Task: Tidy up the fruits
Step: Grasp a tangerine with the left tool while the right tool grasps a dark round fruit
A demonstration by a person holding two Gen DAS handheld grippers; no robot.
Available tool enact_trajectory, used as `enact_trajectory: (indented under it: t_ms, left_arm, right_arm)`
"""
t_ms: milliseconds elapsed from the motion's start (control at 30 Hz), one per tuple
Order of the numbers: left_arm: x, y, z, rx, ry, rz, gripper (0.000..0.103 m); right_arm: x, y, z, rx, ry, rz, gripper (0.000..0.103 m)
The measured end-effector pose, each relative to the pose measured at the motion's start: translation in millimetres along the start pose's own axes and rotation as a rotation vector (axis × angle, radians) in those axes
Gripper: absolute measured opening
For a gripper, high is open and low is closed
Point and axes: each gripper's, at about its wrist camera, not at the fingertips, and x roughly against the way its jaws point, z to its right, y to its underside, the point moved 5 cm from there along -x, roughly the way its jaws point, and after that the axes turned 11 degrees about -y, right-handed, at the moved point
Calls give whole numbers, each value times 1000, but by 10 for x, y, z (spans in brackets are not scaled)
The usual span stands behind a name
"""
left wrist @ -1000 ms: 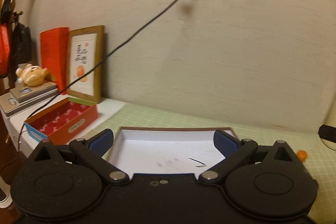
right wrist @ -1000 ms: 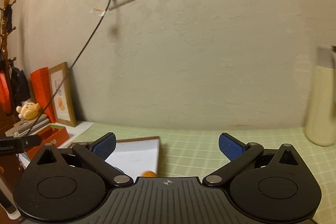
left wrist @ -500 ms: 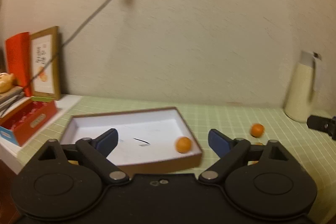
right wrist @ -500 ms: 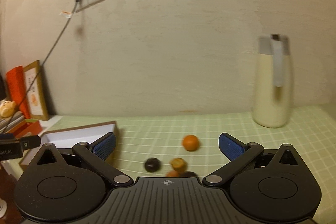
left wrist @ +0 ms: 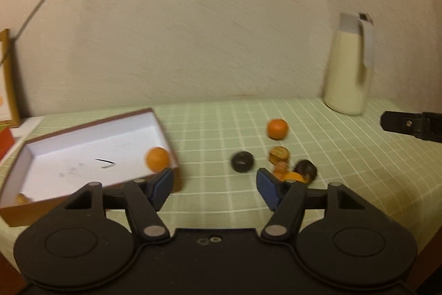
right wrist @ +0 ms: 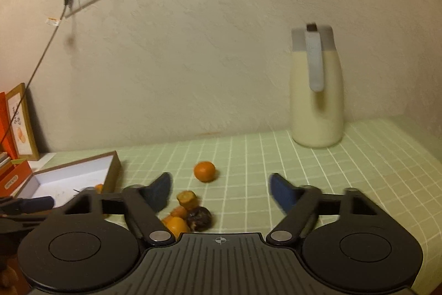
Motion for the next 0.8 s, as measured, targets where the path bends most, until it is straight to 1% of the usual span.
enact_trajectory:
  t_ms: [100,133,267,367,500,800]
  left_arm:
    - [-57,48,179,-21,26,-13,55]
    - [-72,63,236,-28,35,-16,53]
    - [-144,126,433,-66,59,-30,53]
    - [-202,168,533,-75,72,-47,53]
    - [-294,216,647,-81,82,-70,53]
    - [-502,267,799,-87,70,-105,53]
  right_arm:
    - [21,36,98,-16,16,-4,76]
    - [26,40,120,-16,21,-5,75]
    - [32,70,198,-24,34,-14,75]
    - [13,98,229,-32,39,-29,76]
    - [-1,126,255,-29,52,-38,76]
    - [-42,175,345,-44,59,-59,76]
